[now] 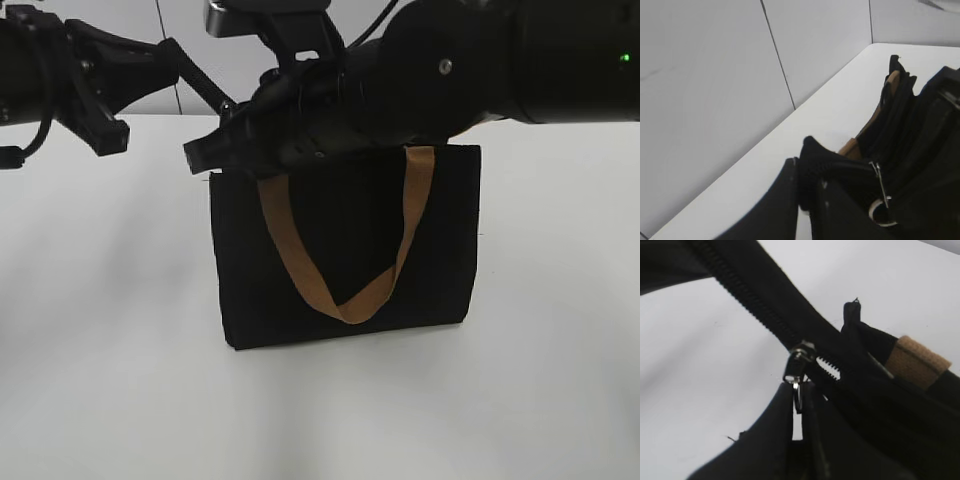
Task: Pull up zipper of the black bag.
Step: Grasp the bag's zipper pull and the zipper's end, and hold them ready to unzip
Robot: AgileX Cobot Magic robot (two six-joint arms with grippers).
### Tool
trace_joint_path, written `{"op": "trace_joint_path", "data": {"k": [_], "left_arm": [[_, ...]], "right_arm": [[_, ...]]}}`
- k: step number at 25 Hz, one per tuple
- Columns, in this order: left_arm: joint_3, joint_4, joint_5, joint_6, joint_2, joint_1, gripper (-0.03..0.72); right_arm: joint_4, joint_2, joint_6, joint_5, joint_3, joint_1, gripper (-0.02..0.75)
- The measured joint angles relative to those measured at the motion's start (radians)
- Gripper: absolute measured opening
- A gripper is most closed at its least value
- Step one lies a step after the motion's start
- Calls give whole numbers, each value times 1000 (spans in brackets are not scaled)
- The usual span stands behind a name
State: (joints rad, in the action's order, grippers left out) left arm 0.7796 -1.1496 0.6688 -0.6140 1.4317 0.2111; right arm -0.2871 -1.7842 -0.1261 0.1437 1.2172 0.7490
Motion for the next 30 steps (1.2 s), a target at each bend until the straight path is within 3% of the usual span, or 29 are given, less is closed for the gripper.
{"op": "trace_joint_path", "data": {"k": [7, 11, 19, 24, 30], "left_arm": [[0, 22, 37, 0, 0, 0, 23], [0, 23, 51, 0, 0, 0, 23], [-2, 0, -20, -34, -1, 0, 23], [-45, -152, -130, -274, -39, 0, 23], [-78, -474, -150, -678, -98, 0, 23]], "right_arm": [[0, 0, 44, -1, 0, 0, 49], [0, 0, 65, -5, 0, 0, -15], [0, 69, 98, 69, 0, 0, -15], [-16, 101, 99, 141, 21, -22, -15], [-42, 59, 64, 226, 102, -31, -15]]}}
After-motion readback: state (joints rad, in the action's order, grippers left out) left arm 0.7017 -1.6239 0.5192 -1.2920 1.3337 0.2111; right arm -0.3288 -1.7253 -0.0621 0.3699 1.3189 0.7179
